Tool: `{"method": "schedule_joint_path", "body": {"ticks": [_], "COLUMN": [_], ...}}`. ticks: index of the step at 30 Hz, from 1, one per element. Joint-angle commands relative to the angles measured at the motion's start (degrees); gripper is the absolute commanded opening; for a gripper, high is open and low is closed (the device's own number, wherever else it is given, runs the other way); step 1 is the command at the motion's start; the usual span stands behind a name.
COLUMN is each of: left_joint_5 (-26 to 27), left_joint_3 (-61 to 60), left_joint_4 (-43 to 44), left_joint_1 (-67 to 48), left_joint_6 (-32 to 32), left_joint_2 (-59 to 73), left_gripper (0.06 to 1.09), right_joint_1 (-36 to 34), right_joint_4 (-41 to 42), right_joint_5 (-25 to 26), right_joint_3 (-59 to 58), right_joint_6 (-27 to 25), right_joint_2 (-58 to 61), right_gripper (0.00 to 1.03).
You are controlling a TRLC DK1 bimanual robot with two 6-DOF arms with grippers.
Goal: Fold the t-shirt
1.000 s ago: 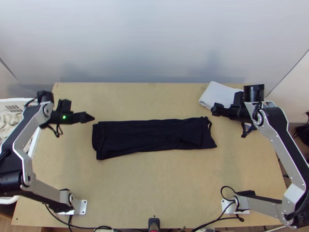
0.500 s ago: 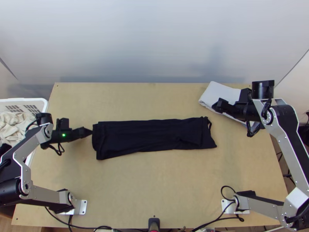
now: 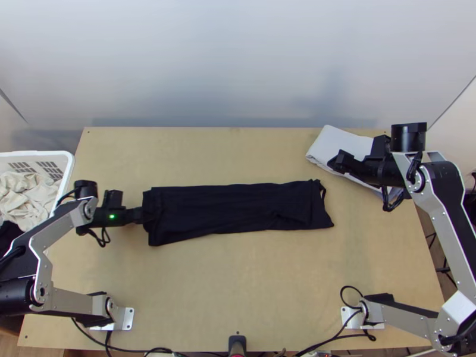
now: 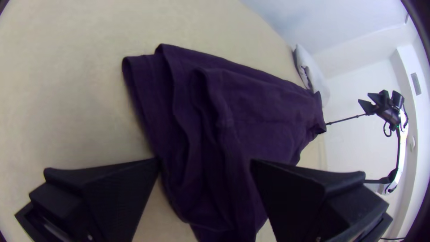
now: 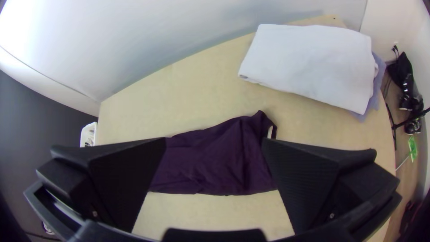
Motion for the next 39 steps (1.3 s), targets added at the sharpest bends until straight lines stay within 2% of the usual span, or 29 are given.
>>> {"method": "schedule_joint_path", "body": {"ticks": [1, 8, 12, 13, 14, 15, 16, 17, 19, 22, 29, 34, 36, 39], "left_joint_5": [-0.40, -0.49, -0.75, -1.54, -2.07, -2.16, -2.69, -3.04, -3.04, -3.48, -11.39, -12.97, -14.20, -14.46], "left_joint_3": [0.48, 3.38, 4.17, 3.38, 2.33, 1.18, 0.92, 1.10, 0.04, -0.75, 7.16, 14.10, 17.53, 24.83], "left_joint_4": [4.15, 10.57, 12.50, 13.64, 15.67, 16.81, 17.42, 17.34, 16.28, 13.56, -3.06, -12.37, -16.06, -28.46], "left_joint_1": [-7.21, -14.95, -15.48, -14.95, -14.33, -13.37, -12.22, -11.78, -10.55, -3.70, 15.90, 24.69, 26.62, 25.04], "left_joint_6": [-5.25, -13.25, -15.44, -15.80, -16.94, -16.94, -17.29, -17.55, -12.10, -9.03, 7.58, 18.04, 19.54, 18.66], "left_joint_2": [2.65, 6.17, 6.52, 5.56, 4.68, 3.36, 2.22, 1.16, -1.65, -4.29, -7.45, -8.16, -7.19, -6.57], "left_gripper": [1.05, 1.05, 1.01, 0.93, 0.78, 0.54, 0.26, 0.09, 0.09, 0.09, 0.09, 0.09, 0.09, 0.09], "right_joint_1": [0.07, -0.28, -0.90, -1.16, -1.34, -1.60, -1.69, -1.78, -2.04, -2.22, -2.57, -2.57, -2.48, -2.57], "right_joint_4": [-0.30, -0.65, -0.91, -1.00, -1.09, -1.18, -1.18, -1.18, -1.18, -1.18, -1.09, -1.09, -0.91, -0.65], "right_joint_5": [0.00, 0.08, 0.08, 0.08, 0.08, 0.08, 0.08, 0.08, 0.08, 0.08, 0.00, 0.00, 0.00, 0.00], "right_joint_3": [0.06, 0.94, 1.30, 1.30, 1.21, 1.12, 1.03, 0.86, 0.33, -0.37, -1.87, -2.57, -2.75, -3.63], "right_joint_6": [0.29, 0.29, 0.29, 0.29, 0.21, 0.21, 0.21, 0.12, 0.12, 0.03, -0.23, -0.06, -0.06, -0.06], "right_joint_2": [-0.56, -0.82, -0.91, -1.00, -1.08, -1.26, -1.44, -1.61, -1.96, -2.31, -2.75, -2.93, -3.28, -3.90], "right_gripper": [0.99, 0.99, 0.99, 0.99, 0.99, 0.99, 0.99, 0.99, 0.99, 0.99, 0.99, 0.99, 0.99, 0.99]}}
